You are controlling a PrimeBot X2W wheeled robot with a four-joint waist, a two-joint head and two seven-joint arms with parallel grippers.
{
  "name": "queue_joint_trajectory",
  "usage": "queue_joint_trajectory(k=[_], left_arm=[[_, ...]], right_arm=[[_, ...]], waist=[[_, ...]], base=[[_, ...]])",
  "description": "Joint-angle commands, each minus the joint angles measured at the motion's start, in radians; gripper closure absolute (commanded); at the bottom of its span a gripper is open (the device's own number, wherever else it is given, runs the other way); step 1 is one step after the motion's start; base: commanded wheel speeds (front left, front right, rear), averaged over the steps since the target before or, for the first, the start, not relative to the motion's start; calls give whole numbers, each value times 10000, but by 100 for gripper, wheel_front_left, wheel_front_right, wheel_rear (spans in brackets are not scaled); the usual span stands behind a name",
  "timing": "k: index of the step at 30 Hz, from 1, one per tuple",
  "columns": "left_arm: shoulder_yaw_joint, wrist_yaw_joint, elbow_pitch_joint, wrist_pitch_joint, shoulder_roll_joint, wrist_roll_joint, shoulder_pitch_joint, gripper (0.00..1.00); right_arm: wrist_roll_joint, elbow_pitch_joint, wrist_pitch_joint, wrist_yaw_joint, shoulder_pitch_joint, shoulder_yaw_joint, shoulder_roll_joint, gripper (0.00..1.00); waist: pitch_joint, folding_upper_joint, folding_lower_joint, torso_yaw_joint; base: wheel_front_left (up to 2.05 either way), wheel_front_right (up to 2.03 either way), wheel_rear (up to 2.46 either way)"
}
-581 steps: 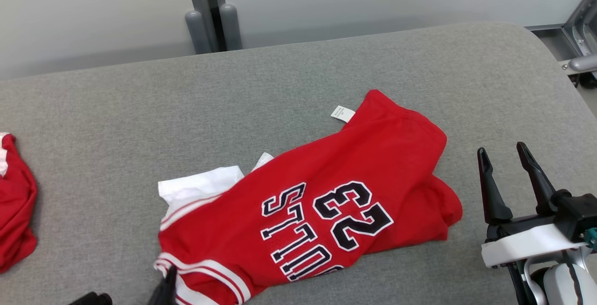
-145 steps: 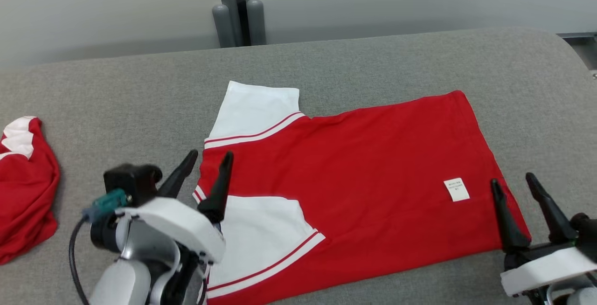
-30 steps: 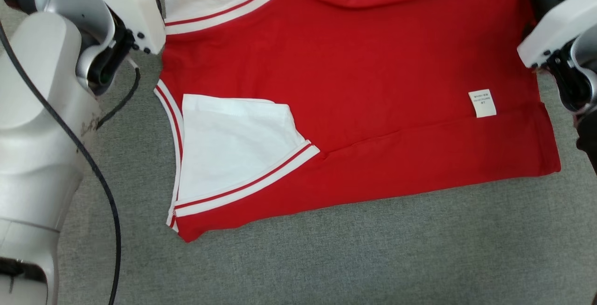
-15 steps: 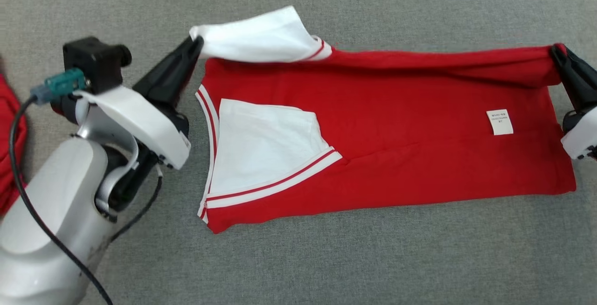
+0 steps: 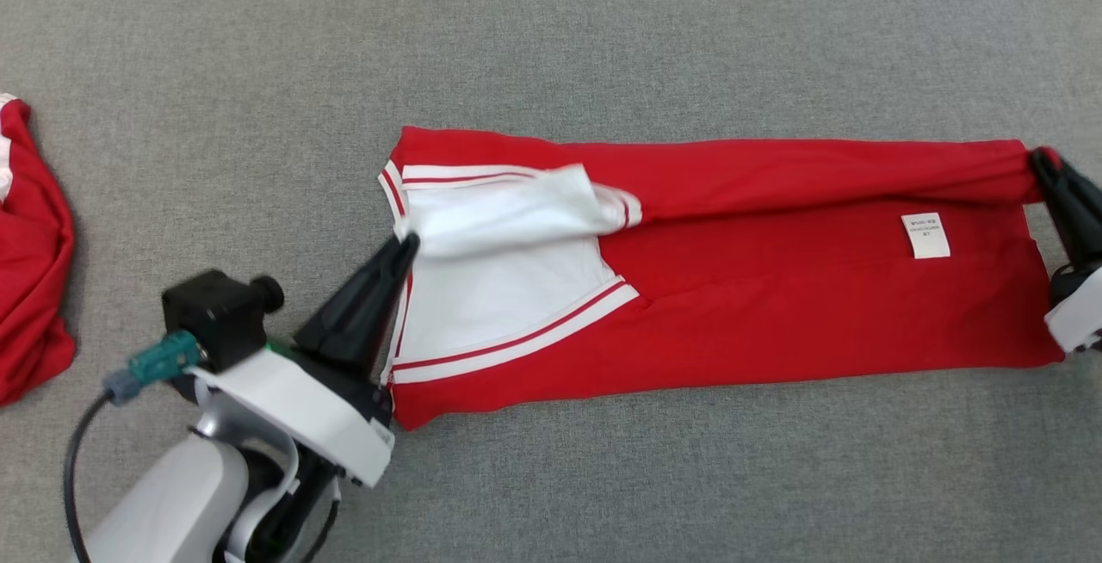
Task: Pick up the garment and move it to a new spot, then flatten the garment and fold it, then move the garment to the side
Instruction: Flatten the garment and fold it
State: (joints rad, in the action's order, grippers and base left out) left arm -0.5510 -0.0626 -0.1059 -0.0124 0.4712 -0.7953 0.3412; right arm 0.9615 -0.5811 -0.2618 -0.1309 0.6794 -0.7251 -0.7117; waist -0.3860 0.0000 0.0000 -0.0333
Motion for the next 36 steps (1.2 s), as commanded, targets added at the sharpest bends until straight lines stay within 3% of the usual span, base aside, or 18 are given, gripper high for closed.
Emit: queue_joint_trajectory(k=[1,13,26,28,29,30,31,33,36], left_arm=[[-57,37,160,-118,-20,-85,-293,100],[-93,-63,959,-800,-262,-20,-782,100],[-315,-370,1204,-665,-402,-226,-1303,100],[-357,-454,1304,-661,-411,-137,-1319,100],[-379,-468,1335,-692,-419,-71,-1304,100],[-407,-528,1373,-695,-464,-64,-1315,87],[-409,-562,1379,-770,-499,-9,-1321,65],[-401,-685,1397,-900,-546,98,-1353,0],[-299,-872,1330,-1174,-664,133,-1458,0]], right_arm=[[-104,-4,-60,3,-256,59,103,100],[-344,219,-62,3,-1259,659,39,100],[-610,-260,-63,3,-1428,752,693,99],[-650,-360,-63,3,-1434,752,768,90],[-710,-407,-63,3,-1428,743,789,76],[-747,-469,-63,3,-1423,749,809,51],[-818,-516,-63,3,-1407,828,825,0],[-939,-578,-63,3,-1447,1102,862,0],[-1309,-525,-49,3,-1610,1661,832,0]], waist=[[5,0,0,3],[-74,0,0,64],[-37,0,0,-167],[13,0,0,-157],[39,0,0,-151],[71,0,0,-141],[108,0,0,-129],[214,0,0,-104],[438,0,0,-58]], base=[[0,0,0],[0,0,0],[0,0,0],[0,0,0],[0,0,0],[0,0,0],[0,0,0],[0,0,0],[0,0,0]])
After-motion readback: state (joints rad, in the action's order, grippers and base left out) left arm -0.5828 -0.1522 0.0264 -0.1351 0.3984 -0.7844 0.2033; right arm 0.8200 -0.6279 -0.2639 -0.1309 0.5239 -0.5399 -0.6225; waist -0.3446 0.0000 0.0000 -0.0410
